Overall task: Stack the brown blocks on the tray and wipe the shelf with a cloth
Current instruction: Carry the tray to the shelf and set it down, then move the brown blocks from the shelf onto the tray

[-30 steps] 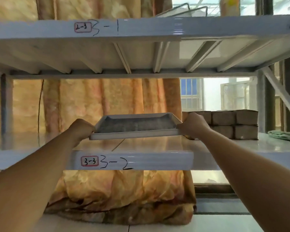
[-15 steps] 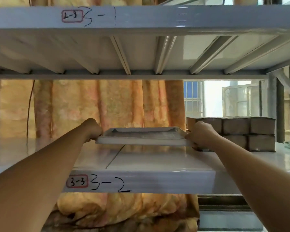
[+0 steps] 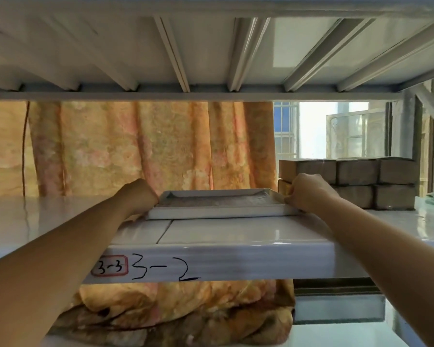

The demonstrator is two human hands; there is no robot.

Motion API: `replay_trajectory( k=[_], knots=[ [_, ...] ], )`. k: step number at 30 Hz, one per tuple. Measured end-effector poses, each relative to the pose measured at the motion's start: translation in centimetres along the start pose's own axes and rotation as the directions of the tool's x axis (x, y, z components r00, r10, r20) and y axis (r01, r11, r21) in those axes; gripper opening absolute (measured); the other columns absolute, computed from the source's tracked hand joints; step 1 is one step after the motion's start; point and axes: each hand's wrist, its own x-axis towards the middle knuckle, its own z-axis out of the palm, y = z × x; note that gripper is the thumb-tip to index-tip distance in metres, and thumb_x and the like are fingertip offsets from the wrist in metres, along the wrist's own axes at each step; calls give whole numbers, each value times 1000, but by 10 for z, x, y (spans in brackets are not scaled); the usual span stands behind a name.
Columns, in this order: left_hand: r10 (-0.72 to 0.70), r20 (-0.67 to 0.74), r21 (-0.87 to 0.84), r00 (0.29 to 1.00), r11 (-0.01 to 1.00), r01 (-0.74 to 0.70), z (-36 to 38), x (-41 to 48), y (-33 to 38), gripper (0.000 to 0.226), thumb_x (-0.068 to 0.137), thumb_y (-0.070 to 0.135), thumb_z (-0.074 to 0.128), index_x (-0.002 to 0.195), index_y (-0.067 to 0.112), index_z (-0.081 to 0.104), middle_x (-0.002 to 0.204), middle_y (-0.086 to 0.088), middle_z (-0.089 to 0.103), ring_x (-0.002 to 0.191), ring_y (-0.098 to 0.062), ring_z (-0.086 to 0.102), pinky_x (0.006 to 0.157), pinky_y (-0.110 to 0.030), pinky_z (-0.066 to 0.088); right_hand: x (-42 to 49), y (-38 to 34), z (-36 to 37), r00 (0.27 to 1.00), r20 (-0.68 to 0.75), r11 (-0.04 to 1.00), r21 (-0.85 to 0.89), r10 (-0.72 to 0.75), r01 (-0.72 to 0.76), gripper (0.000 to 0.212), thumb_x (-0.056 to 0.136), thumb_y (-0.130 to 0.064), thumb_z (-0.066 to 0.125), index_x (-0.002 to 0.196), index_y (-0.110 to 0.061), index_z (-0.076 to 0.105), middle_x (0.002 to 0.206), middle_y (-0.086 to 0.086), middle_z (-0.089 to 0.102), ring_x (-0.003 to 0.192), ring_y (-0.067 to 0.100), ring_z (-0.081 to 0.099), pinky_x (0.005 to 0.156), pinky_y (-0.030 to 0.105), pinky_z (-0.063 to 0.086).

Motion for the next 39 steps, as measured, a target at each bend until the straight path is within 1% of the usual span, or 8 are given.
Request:
replay_trajectory(
  k=[7,12,18,23,27,31,36,39],
  knots=[
    [-2,-7,-37,1000,999,1,0,-5,2,28,86,15,56,104,-1,70,114,-18,67,98,-31,60,76,-33,42,-4,2,-2,1000,-25,995,-101,17,-20,47,76,-63,57,75,-16,60,78,7,61,77,29,62,72,35,54],
    [37,-5,-24,999,999,-37,0,-9,3,26,88,18,54,98,1,71,105,-14,66,98,-29,59,83,-35,45,-11,-5,-4,998,-59,980,-195,14,-25,34,85,-52,52,80,-18,51,78,4,52,79,28,57,69,32,47],
    [24,47,-103,999,994,-20,-4,-12,5,10,85,10,52,80,14,59,84,-11,50,73,-21,42,57,-27,31,-17,-3,-8,999,-34,986,-168,-29,23,26,87,-36,52,92,-12,60,75,6,53,79,29,60,75,36,54],
    [130,-71,-143,989,980,-139,-5,-22,17,32,87,7,52,117,14,64,126,-8,59,108,-27,57,86,-31,44,-20,-6,-6,977,-194,959,-282,-93,35,25,87,-42,53,86,-18,58,84,5,51,111,26,47,68,32,39],
    [261,-245,-135,934,944,-300,-8,-37,47,29,88,10,51,113,19,64,131,-10,58,62,-10,47,58,-23,40,-20,-12,-10,921,-367,984,-161,-128,72,20,87,-28,46,73,-15,51,83,2,54,114,24,44,69,31,40],
    [344,-194,-151,919,915,-374,-1,-43,88,27,90,14,50,114,19,62,136,-6,55,62,-5,45,55,-19,38,-13,-8,-24,916,-386,994,-46,-107,97,28,88,-29,44,92,-14,67,96,6,62,117,24,45,75,34,45],
    [448,-96,-143,889,878,-458,16,-44,158,31,92,19,48,121,16,59,135,-4,54,76,-13,55,58,-23,42,13,23,-42,924,-383,999,23,-15,26,40,87,-24,46,125,-26,58,126,5,59,128,24,40,93,38,43],
    [522,-90,-164,848,832,-530,38,-48,204,30,92,21,49,119,15,59,124,-5,59,89,-16,54,74,-26,44,25,44,-43,888,-456,998,57,62,-40,40,88,-25,46,127,-26,58,127,8,60,127,26,41,98,39,40]
  ],
)
